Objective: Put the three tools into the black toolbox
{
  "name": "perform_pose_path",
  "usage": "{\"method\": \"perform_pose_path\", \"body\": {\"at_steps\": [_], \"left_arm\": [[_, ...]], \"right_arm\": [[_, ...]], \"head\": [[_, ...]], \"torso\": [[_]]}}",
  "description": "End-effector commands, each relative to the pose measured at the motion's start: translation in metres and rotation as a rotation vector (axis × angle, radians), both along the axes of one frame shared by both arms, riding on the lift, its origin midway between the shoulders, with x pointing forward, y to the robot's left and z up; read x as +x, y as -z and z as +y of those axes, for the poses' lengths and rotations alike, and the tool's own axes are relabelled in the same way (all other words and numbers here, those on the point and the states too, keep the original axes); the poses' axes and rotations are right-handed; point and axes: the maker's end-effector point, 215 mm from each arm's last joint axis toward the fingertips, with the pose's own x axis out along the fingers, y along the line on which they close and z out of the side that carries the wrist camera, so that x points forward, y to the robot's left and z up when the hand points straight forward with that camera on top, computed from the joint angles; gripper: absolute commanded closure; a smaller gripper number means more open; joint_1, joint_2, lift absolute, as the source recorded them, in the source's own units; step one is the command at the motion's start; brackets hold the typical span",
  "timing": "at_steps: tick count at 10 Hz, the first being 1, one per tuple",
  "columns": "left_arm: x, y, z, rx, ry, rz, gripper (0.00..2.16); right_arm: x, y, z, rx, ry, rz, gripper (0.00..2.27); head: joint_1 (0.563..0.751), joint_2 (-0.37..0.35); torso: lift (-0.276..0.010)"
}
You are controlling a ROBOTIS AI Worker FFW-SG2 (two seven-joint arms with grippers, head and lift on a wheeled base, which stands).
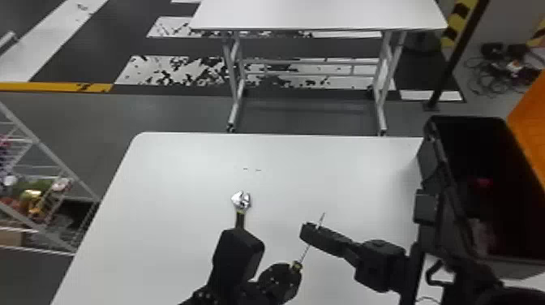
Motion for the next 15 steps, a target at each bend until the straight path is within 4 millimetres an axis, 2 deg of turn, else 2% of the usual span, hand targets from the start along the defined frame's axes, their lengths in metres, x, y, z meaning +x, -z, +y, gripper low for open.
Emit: {"method": "perform_pose_path", "body": {"at_steps": [1,2,3,4,6,7,9,10,13,15], "left_arm": [[-0.003,-0.003,-0.003,-0.009,0.009,0.001,1.88],[-0.005,-0.004,-0.004,-0.015,0.015,0.003,0.58],[-0.007,-0.003,-0.005,-0.017,0.017,0.011,0.05],[-0.01,-0.003,-0.004,-0.016,0.016,0.02,0.02],[-0.017,0.0,-0.003,-0.011,0.018,0.035,0.02],[-0.021,0.005,0.001,0.001,0.019,0.044,0.02],[-0.028,0.02,0.019,0.04,0.002,0.068,0.02],[-0.031,0.027,0.024,0.046,-0.006,0.078,0.02],[-0.04,0.038,0.028,0.061,-0.002,0.098,0.02],[-0.04,0.037,0.034,0.074,-0.009,0.095,0.02]], "right_arm": [[-0.001,-0.002,-0.004,0.004,0.011,-0.001,2.25],[-0.002,-0.002,-0.007,0.008,0.015,0.004,2.25],[-0.003,-0.002,-0.008,0.013,0.019,0.009,2.25],[0.0,-0.011,-0.015,0.013,0.032,-0.009,2.25],[0.003,-0.031,-0.044,-0.017,0.065,-0.031,2.25],[0.01,-0.052,-0.065,-0.042,0.101,-0.081,2.25],[0.024,-0.094,-0.133,-0.125,0.211,-0.177,2.25],[0.03,-0.111,-0.164,-0.148,0.247,-0.196,2.25],[0.058,-0.146,-0.232,-0.269,0.345,-0.278,2.25],[0.076,-0.163,-0.265,-0.385,0.386,-0.35,2.25]], "head": [[0.695,0.081],[0.695,0.072],[0.695,0.066],[0.695,0.056],[0.695,0.034],[0.695,0.007],[0.695,-0.05],[0.695,-0.105],[0.695,-0.26],[0.695,-0.31]], "torso": [[-0.051],[-0.051],[-0.051],[-0.051],[-0.051],[-0.051],[-0.051],[-0.051],[-0.051],[-0.051]]}}
